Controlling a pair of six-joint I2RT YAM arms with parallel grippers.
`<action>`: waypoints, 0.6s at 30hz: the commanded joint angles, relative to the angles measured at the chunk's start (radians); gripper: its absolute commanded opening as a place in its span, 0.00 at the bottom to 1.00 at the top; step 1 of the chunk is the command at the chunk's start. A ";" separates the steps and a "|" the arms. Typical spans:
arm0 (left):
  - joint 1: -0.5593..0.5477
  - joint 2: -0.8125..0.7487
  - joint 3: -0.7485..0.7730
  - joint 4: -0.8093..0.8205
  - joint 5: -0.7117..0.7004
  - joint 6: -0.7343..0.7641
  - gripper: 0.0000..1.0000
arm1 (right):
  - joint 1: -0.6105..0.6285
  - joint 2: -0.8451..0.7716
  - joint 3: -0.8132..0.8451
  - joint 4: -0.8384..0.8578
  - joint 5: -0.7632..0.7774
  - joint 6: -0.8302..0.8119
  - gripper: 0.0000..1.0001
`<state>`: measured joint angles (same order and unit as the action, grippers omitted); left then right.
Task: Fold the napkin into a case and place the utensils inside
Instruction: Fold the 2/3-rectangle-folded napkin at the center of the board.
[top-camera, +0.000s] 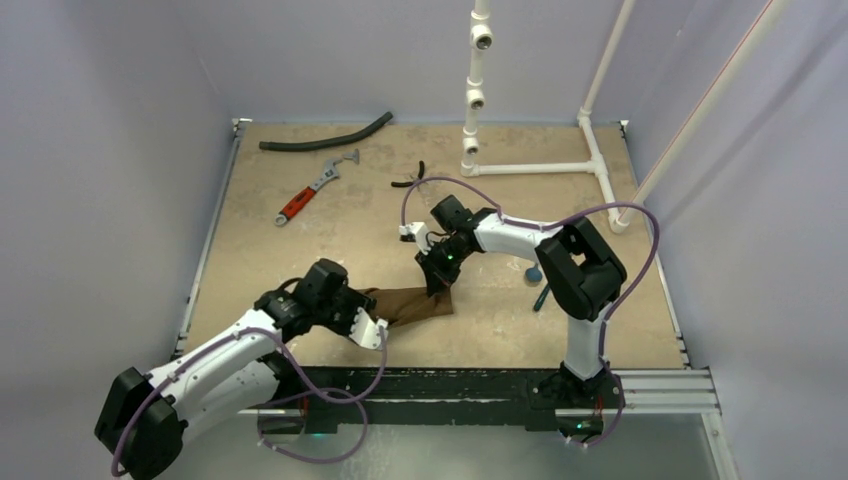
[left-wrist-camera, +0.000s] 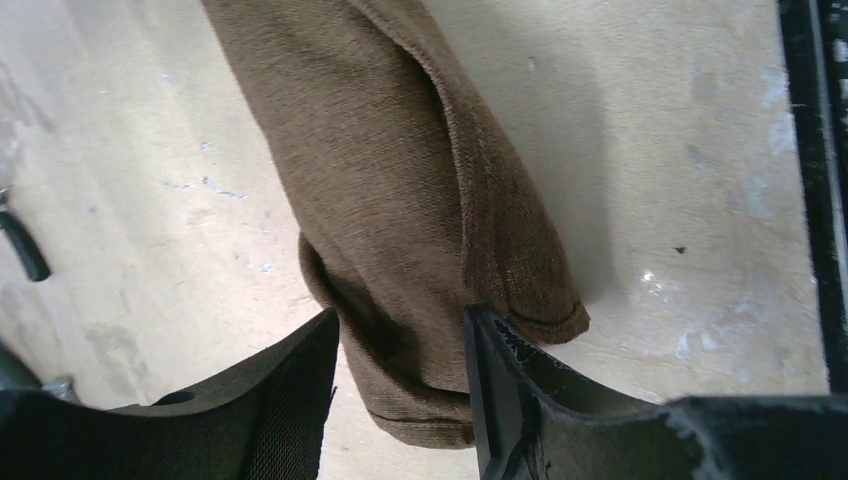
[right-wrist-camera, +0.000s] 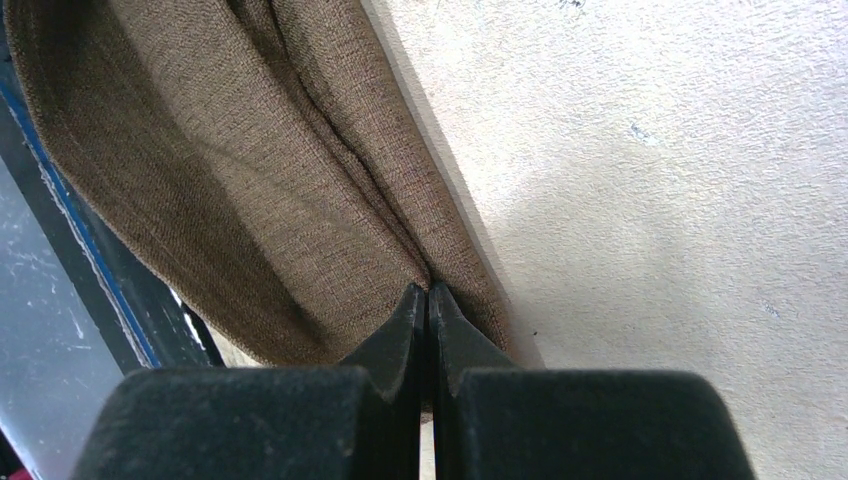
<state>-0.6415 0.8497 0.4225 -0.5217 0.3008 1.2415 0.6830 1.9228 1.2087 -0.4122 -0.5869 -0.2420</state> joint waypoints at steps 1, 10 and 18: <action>0.013 0.050 0.079 -0.113 0.084 0.039 0.48 | -0.010 -0.016 -0.024 0.038 0.028 -0.003 0.00; 0.014 0.152 0.173 -0.190 0.189 0.039 0.24 | -0.010 -0.036 -0.042 0.056 0.019 0.008 0.00; 0.013 0.198 0.151 -0.132 0.191 0.010 0.00 | -0.010 -0.103 -0.071 0.099 -0.024 0.043 0.00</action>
<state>-0.6304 1.0538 0.5598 -0.6765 0.4496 1.2755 0.6796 1.8767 1.1542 -0.3496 -0.5945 -0.2169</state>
